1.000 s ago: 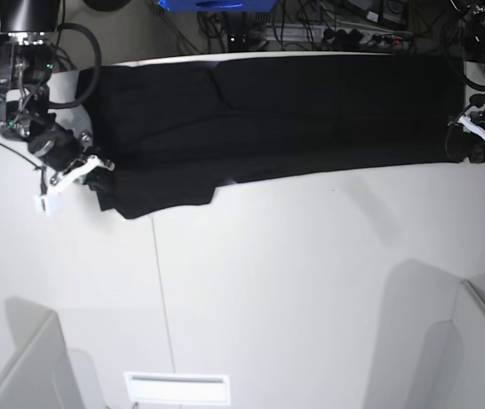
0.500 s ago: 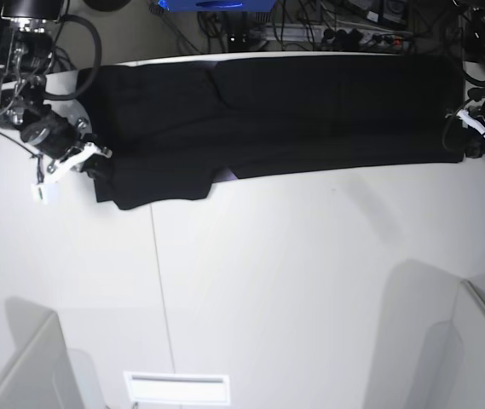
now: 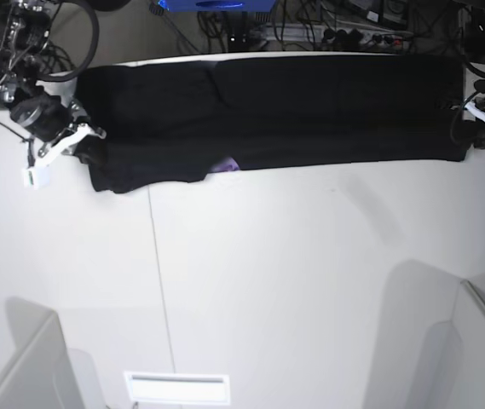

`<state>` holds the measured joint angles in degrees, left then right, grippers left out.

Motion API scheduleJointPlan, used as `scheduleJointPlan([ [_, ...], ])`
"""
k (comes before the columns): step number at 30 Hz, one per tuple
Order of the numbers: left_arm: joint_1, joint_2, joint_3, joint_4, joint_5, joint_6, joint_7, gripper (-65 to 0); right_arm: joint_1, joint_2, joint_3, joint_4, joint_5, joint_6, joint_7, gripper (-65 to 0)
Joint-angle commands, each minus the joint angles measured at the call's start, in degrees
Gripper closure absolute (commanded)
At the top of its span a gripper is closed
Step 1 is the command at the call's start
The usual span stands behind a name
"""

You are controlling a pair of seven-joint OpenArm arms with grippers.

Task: Fold the T-shirt properly
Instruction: 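Lay the folded half onto the shirt's robot-side edge with both grippers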

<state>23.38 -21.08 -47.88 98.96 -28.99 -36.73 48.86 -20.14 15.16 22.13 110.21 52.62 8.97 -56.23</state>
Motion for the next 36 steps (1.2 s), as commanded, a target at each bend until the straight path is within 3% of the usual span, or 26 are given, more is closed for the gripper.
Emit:
scheduleJointPlan([
  [1, 0.14, -1.12, -0.52, 1.04, -0.33, -0.24, -0.91, 0.0, 0.23, -0.08, 1.03, 1.04, 0.61, 0.21, -0.08, 0.0],
  [5, 2.51, -1.03, -0.17, 2.45, -0.06, -0.24, -0.91, 0.0, -1.09, -1.49, 1.74, 0.95, 0.52, 0.21, -0.61, 0.0],
  [17, 6.38, 0.73, 0.01, 4.65, 0.29, -0.24, -0.99, 0.0, -4.87, -1.66, 1.56, 0.86, 0.52, 0.21, -0.34, 0.0],
  [27, 6.65, 1.43, 0.01, 4.21, 0.29, -0.24, -1.08, 0.0, -7.07, -4.65, 1.74, 0.95, 0.35, 0.21, -0.34, 0.0],
  [32, 6.65, 1.43, 0.01, 4.21, 0.29, -0.24, -1.17, 0.0, -7.16, -5.0, 1.47, 1.04, -4.84, 0.21, -0.78, 0.0],
  [36, 6.65, 1.43, 0.01, 4.21, 0.29, -0.24, -1.17, 0.0, -8.12, -7.2, 1.56, 0.95, -6.95, 0.21, -0.34, 0.0],
])
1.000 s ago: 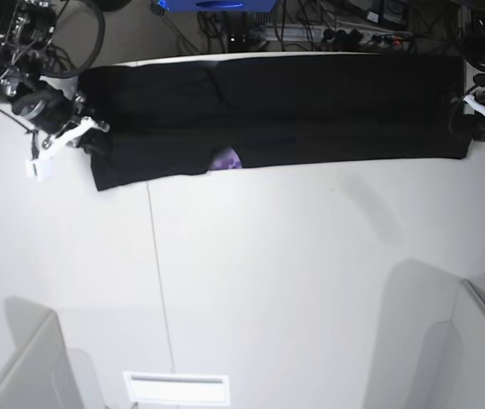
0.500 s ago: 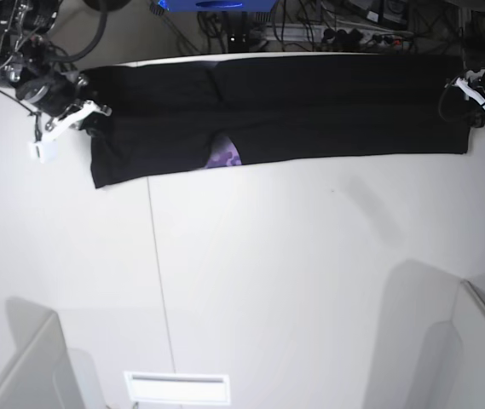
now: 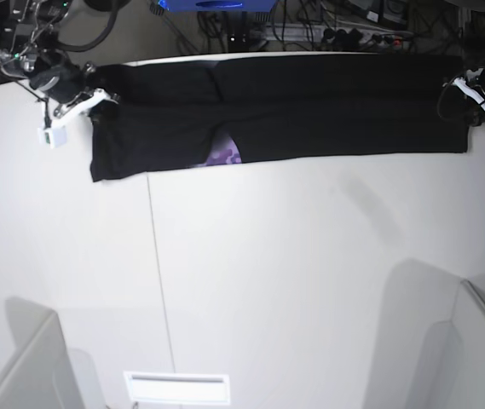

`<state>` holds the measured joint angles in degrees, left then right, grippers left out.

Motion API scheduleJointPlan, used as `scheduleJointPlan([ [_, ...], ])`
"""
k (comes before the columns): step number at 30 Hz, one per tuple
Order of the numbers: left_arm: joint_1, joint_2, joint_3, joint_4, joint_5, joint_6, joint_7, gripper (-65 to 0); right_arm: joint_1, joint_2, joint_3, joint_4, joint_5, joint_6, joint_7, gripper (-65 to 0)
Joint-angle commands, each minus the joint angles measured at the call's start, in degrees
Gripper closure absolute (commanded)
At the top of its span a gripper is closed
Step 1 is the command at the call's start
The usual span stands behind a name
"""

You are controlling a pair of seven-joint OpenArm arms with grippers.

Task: Fold the T-shirt properly
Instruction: 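Lay the folded half onto the shirt's robot-side edge with both grippers, then hold both strip ends and pull them slightly apart to straighten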

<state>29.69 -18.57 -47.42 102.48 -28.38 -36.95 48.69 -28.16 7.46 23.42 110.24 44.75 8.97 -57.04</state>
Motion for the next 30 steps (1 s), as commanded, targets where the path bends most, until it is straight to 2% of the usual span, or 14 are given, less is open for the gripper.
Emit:
scheduleJointPlan([
  [1, 0.33, -1.08, -0.45, 0.69, -0.32, -0.02, -0.99, 0.0, -0.01, 0.49, 0.27, 0.93, 0.48, 0.21, 0.46, 0.0],
  [8, 0.33, -1.08, -0.98, 0.69, -0.32, 0.33, -0.99, -0.5, 0.16, 0.49, 0.18, 0.93, -0.4, 0.21, 0.38, 0.0],
  [11, 0.24, -1.08, -1.06, 0.69, -0.32, 0.33, -0.99, -13.8, 0.07, 0.49, 0.27, 1.02, -0.4, 0.21, 0.46, -1.4],
  [13, 0.07, -1.08, -1.06, 0.78, -0.32, 0.33, -0.99, -21.9, -0.01, 0.49, 0.27, 1.19, -0.4, 0.21, 0.46, -12.3],
  [14, -0.02, -1.08, -1.06, 0.95, -0.32, 0.33, -0.99, -24.5, -0.01, 0.49, 0.27, 1.28, -0.4, 0.21, 0.55, -16.2],
  [16, -0.02, -1.08, -1.06, 1.3, -0.32, 0.33, -0.99, -29.8, -0.28, 0.49, 0.36, 1.9, -0.4, 0.21, 1.7, -20.0],
  [20, -0.11, -0.73, -2.91, 2.1, -0.85, 0.16, -0.99, -32.9, -2.83, 0.84, 0.01, 5.15, -0.49, 0.21, 7.94, -20.1],
  [24, -1.43, 1.47, -4.14, 3.15, -0.67, 0.07, -0.99, -32.4, -2.74, 2.6, -1.13, 4.97, -0.58, 0.57, 10.13, -19.4],
  [25, -2.22, 2.0, -4.14, 2.8, -0.32, 0.07, -0.99, -30.8, -2.12, 2.87, -2.28, 4.89, -0.84, 0.57, 10.22, -16.8],
  [28, -4.07, 3.05, -3.79, 1.04, -0.32, 0.07, -0.99, -15.1, -0.28, 2.69, -4.56, 4.71, -5.06, 0.65, 10.22, 0.0],
  [29, -4.77, 3.49, -3.79, 0.16, -0.32, 0.16, -0.99, -6.3, 0.51, 2.43, -5.35, 4.27, -7.17, 0.65, 10.22, 0.0],
  [30, -5.38, 4.02, -3.79, -0.72, -0.32, 0.25, -0.99, 0.0, 1.04, 2.34, -5.88, 3.92, -9.02, 0.65, 10.22, 0.0],
])
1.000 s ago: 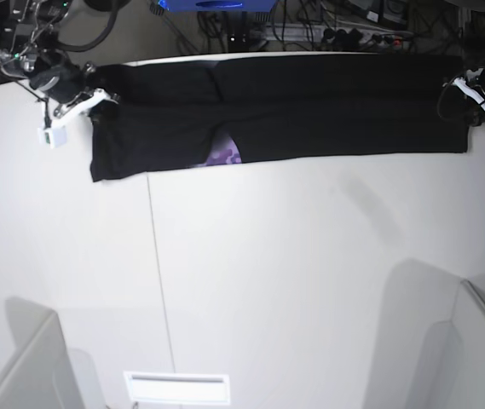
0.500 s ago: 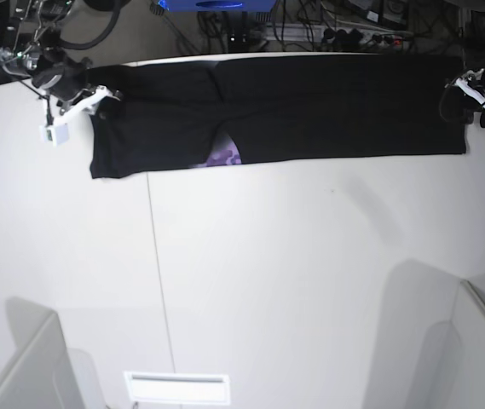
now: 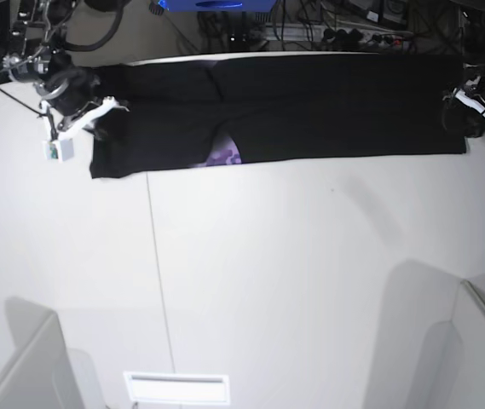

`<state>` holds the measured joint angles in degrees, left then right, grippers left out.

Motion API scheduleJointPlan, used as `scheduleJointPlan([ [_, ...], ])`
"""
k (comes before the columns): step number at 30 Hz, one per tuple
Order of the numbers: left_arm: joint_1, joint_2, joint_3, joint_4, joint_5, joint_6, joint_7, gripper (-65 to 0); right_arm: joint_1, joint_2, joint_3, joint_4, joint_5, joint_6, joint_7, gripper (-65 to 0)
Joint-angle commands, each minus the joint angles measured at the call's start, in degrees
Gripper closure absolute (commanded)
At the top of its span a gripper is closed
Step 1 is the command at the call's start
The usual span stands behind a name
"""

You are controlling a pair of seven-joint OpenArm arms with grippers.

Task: Fold the T-shirt properly
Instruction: 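Hold both strip ends and pull them slightly apart to straighten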

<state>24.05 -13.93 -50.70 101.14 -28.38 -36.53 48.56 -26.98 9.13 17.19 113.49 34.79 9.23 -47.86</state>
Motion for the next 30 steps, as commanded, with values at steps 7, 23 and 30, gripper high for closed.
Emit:
scheduleJointPlan([
  [7, -4.14, 0.26, -0.42, -9.67, 7.24, -0.35, -1.13, 0.0, 1.53, -3.37, -0.79, -2.42, -10.48, 0.39, 1.13, 0.0],
  [23, -11.44, 1.32, 4.68, -26.64, 19.55, 0.01, -10.97, 0.0, 11.38, -3.37, -0.79, -19.47, -14.35, 0.13, 4.73, 0.0],
  [30, -16.27, 0.97, 4.59, -27.96, 22.8, 0.01, -10.8, 0.0, 18.32, -3.28, -0.79, -25.36, -14.35, -0.05, 4.91, 0.0],
])
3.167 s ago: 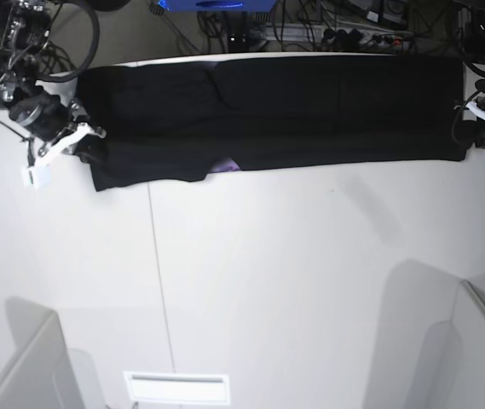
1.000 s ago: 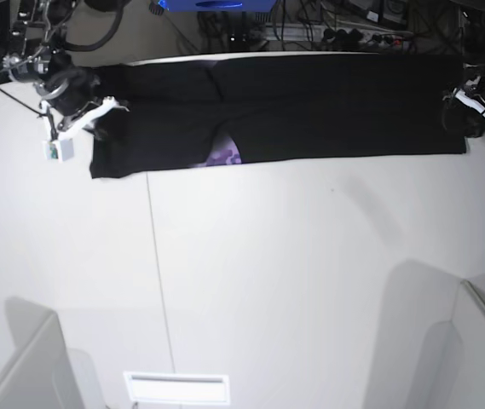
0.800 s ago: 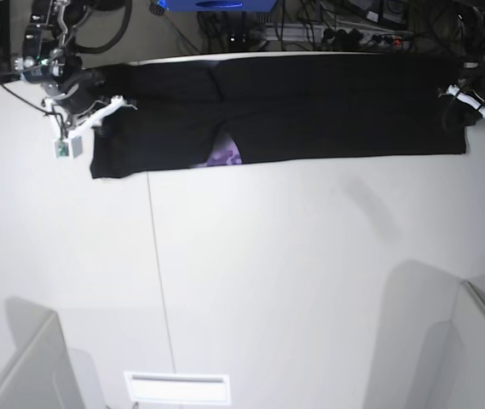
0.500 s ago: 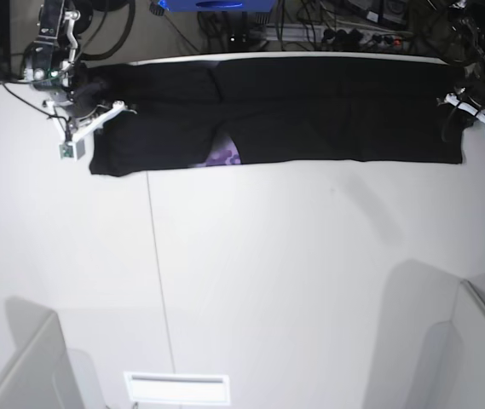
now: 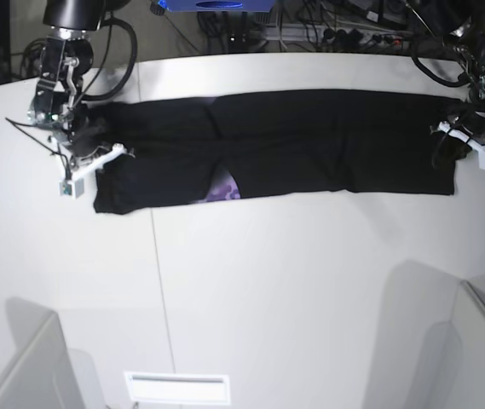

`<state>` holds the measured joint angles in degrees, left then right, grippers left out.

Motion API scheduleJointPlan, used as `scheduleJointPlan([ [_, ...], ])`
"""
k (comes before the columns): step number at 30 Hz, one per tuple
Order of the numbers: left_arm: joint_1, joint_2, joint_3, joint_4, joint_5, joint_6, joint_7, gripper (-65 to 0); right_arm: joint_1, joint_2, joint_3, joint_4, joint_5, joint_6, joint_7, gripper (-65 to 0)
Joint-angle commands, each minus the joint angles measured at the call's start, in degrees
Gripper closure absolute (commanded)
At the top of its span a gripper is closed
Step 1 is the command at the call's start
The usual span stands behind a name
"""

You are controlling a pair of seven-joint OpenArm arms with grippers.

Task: Fold the T-shirt properly
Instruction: 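Hold both strip ends and pull them slightly apart to straighten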

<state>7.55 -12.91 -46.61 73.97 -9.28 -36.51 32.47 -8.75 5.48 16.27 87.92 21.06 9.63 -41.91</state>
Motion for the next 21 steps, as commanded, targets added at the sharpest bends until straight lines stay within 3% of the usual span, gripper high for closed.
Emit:
scheduleJointPlan([
  [1, -0.83, -0.41, 0.5, -0.88, 4.75, -0.02, 5.29, 0.0, 1.24, 0.37, 0.12, -0.58, -0.71, -0.44, -1.03, 0.0],
  [5, -4.87, -0.41, 0.5, -0.88, 9.15, -0.02, 5.38, 0.0, 5.81, 0.28, 0.12, -4.36, -0.71, -0.7, -1.12, 0.0],
  [10, -8.83, -0.41, 0.68, -1.49, 13.37, -0.02, 5.38, 0.0, 10.2, 0.37, 0.04, -8.49, -0.71, -5.36, -0.95, 0.0],
  [21, -15.42, -0.76, 0.59, -6.15, 15.65, -0.02, 5.47, 0.0, 13.11, 0.2, 0.04, -6.47, -0.62, -5.72, -1.3, 0.0],
])
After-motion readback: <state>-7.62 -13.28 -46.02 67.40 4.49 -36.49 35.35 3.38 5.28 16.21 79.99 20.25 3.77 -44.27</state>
